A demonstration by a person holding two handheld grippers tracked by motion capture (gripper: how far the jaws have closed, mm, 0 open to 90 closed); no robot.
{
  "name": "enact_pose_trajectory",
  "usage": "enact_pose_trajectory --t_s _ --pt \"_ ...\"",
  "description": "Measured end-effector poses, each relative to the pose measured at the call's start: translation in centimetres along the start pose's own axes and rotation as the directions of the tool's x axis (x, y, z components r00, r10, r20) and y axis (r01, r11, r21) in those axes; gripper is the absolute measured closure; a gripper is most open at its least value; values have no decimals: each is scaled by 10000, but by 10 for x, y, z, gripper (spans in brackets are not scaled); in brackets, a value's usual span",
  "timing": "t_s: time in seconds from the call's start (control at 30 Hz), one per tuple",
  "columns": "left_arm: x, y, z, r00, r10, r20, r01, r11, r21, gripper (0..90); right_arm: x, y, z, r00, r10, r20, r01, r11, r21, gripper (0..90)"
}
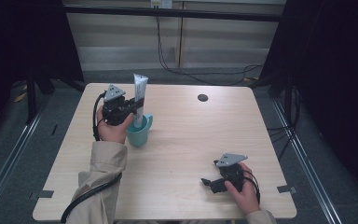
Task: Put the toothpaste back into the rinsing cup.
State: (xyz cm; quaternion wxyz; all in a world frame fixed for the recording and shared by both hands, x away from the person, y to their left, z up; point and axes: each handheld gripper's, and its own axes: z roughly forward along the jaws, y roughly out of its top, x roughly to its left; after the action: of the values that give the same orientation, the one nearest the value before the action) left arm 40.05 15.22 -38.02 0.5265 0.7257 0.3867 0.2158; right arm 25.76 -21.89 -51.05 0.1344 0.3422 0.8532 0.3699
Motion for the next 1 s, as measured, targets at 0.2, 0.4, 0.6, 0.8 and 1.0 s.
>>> enact_pose_trajectory --t_s 0.2,0.4,0.6,0.8,1.0 --pt "2 -9 2 9999 -84 -93 84 10000 36 771 0 0 0 10000 0 1 0 10000 2 118" --pt "3 -14 3 9998 -156 -156 157 9999 66 770 0 0 0 10000 -2 2 2 10000 1 118" --pt "4 -20 3 9998 -102 -196 105 9998 141 769 0 0 0 10000 -3 1 3 10000 1 118" --pt "7 -29 4 9991 -275 -322 281 9994 183 769 0 0 0 10000 13 -11 -13 10000 4 119" --pt "7 -36 5 9988 -276 -395 288 9992 284 768 0 0 0 10000 8 -13 -8 10000 0 118"
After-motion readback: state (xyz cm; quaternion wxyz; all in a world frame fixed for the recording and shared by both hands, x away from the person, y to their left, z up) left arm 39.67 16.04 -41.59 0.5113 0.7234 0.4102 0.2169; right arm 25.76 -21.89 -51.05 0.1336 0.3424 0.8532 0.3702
